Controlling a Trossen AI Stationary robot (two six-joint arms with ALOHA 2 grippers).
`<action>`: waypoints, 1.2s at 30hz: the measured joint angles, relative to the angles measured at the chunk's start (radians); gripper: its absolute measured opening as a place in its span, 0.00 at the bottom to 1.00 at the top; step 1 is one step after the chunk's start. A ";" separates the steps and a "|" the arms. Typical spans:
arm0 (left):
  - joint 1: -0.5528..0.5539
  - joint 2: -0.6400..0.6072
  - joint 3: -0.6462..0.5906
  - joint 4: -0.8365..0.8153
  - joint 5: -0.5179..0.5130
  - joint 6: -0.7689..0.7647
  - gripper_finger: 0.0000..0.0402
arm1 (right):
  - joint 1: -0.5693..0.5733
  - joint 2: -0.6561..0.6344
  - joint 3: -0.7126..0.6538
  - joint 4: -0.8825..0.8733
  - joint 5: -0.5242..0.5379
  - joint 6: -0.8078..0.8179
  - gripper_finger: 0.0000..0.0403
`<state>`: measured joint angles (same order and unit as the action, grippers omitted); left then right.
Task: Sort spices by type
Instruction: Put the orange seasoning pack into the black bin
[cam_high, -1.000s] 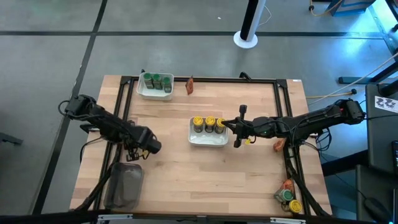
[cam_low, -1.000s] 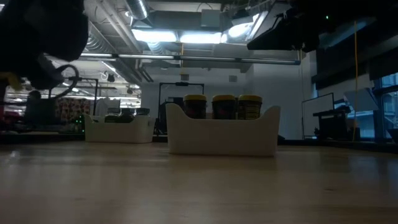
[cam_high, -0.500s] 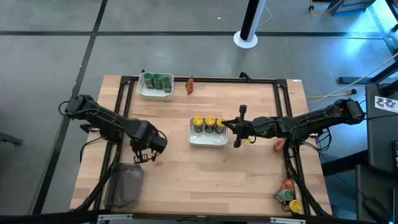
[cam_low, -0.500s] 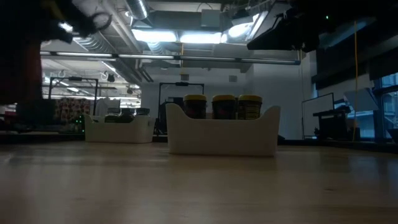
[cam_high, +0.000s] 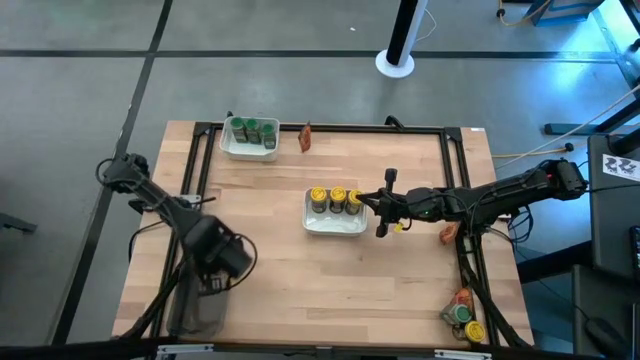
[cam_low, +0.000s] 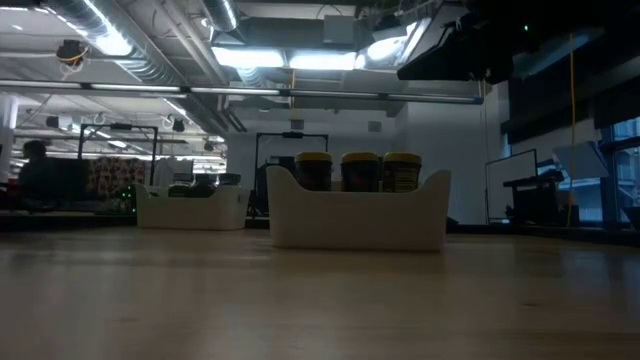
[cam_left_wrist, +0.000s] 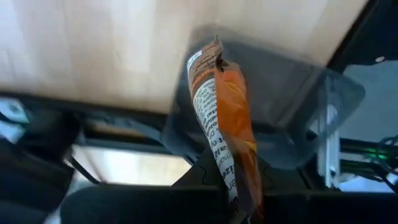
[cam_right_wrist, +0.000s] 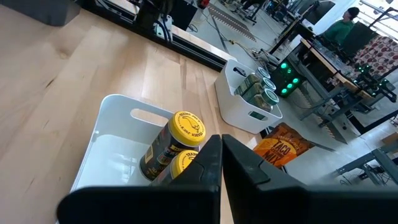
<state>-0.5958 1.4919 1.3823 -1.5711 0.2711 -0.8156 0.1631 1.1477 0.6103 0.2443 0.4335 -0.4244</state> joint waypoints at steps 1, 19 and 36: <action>-0.021 0.002 0.000 0.000 0.009 -0.032 0.00 | 0.000 0.000 0.000 0.000 0.000 0.000 0.03; -0.165 0.128 -0.089 0.074 0.016 -0.118 0.01 | -0.101 0.000 0.000 -0.008 -0.063 0.000 0.03; -0.162 0.246 -0.134 0.135 0.004 0.032 0.01 | -0.100 0.000 0.000 -0.003 -0.062 -0.001 0.03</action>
<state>-0.7574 1.7374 1.2488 -1.4363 0.2753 -0.7834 0.0628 1.1477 0.6106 0.2412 0.3719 -0.4250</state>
